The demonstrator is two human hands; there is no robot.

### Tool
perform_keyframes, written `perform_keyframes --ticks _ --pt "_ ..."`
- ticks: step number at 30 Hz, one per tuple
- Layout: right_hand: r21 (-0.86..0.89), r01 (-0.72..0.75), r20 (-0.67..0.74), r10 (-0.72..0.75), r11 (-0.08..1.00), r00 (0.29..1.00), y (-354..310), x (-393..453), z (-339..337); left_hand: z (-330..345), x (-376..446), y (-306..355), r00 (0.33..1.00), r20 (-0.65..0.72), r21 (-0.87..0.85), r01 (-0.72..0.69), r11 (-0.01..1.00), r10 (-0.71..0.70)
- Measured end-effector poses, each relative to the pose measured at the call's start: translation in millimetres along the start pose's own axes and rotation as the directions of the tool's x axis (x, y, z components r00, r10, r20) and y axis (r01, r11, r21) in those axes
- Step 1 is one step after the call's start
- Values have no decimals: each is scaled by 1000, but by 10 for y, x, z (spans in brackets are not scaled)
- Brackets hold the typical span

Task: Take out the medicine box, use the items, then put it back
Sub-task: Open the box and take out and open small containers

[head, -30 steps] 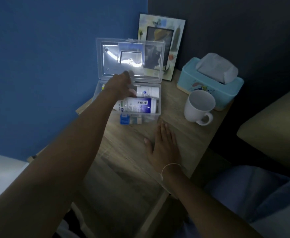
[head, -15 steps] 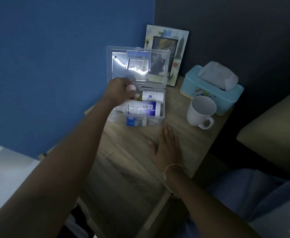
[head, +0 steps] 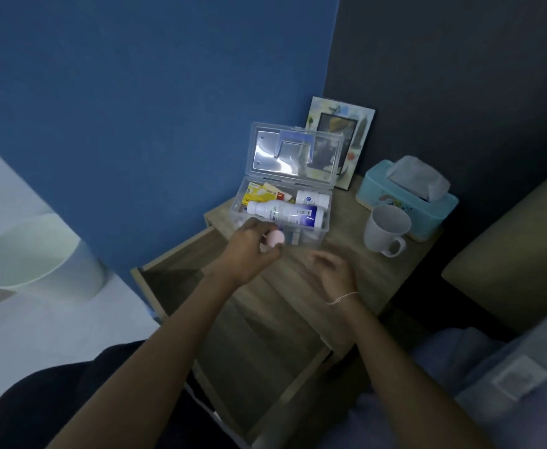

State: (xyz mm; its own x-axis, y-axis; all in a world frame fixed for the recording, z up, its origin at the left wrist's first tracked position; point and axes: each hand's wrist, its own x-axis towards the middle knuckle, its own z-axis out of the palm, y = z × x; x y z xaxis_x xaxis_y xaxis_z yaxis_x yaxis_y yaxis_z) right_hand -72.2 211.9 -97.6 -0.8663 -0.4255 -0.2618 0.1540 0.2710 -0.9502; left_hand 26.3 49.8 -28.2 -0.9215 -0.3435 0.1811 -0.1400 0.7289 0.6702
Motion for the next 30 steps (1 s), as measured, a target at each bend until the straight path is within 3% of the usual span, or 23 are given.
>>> perform_keyframes --ticks 2,5,8,18,22,27,30 --pt "250 -110 127 80 962 989 -118 -168 33 13 -154 60 1000 13 -10 -10 1000 11" --pt "414 -353 391 187 839 901 -125 -399 133 45 -350 161 997 39 -13 -67 998 67" --pt "541 -481 487 209 690 848 -64 -505 162 45 -472 211 990 49 -14 -129 991 130" --pt "642 -563 554 193 520 810 -95 -594 274 -111 -540 219 972 139 72 -202 977 191" --pt "698 -551 526 194 458 828 -134 -620 326 -50 -529 238 975 115 201 -208 957 188" --pt "718 -537 512 188 443 838 -128 -670 356 55 -533 270 974 52 411 -221 884 220" --pt "718 -534 512 181 446 840 -70 -677 331 34 -531 282 972 80 356 -236 904 222"
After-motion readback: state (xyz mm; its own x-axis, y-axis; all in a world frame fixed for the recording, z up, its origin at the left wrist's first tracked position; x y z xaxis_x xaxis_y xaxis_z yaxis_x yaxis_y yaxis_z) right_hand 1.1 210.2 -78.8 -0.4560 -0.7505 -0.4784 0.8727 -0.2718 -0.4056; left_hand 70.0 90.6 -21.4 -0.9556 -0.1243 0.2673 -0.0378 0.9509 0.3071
